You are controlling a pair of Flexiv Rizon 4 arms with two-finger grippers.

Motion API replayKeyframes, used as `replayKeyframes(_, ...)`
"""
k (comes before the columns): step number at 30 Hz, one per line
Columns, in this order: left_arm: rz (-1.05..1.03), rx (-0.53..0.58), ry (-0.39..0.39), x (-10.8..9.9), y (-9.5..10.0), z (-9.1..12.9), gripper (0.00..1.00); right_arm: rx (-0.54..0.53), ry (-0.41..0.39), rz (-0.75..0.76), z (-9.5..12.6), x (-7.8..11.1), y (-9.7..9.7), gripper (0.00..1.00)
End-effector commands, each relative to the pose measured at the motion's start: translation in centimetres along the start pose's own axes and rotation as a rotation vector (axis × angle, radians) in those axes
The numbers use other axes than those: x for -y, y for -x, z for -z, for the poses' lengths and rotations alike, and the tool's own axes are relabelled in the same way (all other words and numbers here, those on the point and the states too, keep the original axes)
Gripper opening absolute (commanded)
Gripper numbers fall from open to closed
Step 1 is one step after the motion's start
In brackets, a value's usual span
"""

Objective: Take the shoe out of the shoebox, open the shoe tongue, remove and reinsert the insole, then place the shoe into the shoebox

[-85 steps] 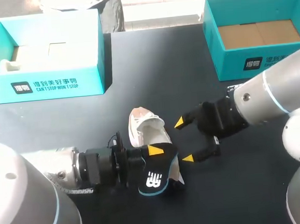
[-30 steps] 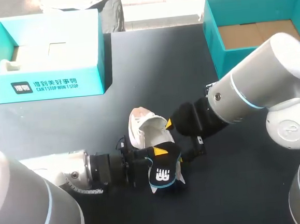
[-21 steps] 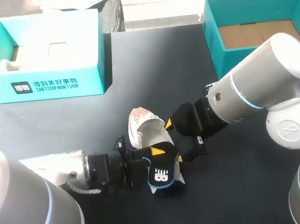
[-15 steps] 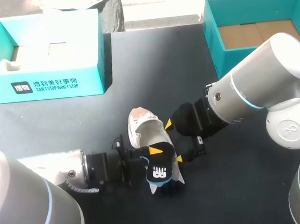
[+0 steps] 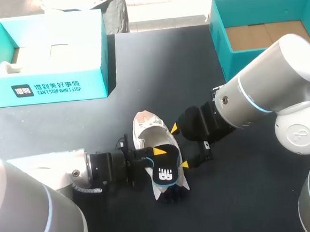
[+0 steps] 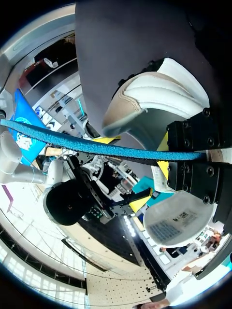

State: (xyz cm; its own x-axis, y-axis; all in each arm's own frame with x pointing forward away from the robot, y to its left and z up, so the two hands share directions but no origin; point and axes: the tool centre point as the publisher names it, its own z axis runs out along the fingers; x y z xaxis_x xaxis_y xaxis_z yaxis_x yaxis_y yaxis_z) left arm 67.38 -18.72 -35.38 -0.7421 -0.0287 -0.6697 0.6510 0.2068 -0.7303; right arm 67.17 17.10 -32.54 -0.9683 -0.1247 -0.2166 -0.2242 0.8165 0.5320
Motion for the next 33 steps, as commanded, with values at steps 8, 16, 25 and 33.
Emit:
replayKeyframes(8,-0.020,0.033,-0.025,1.9,1.1,0.3,0.37,0.003,-0.002,0.001,-0.2,0.0,-0.1,1.00)
replayKeyframes(16,-0.030,0.037,-0.055,3.4,1.7,0.4,0.38,0.003,-0.002,0.001,-0.2,0.0,-0.1,1.00)
replayKeyframes(25,-0.029,0.016,-0.076,5.7,0.7,0.8,0.33,0.003,-0.002,0.001,-0.2,0.0,-0.1,1.00)
replayKeyframes(33,-0.005,0.035,-0.080,6.5,-0.1,1.7,0.21,0.003,-0.002,0.001,-0.2,0.0,-0.1,1.00)
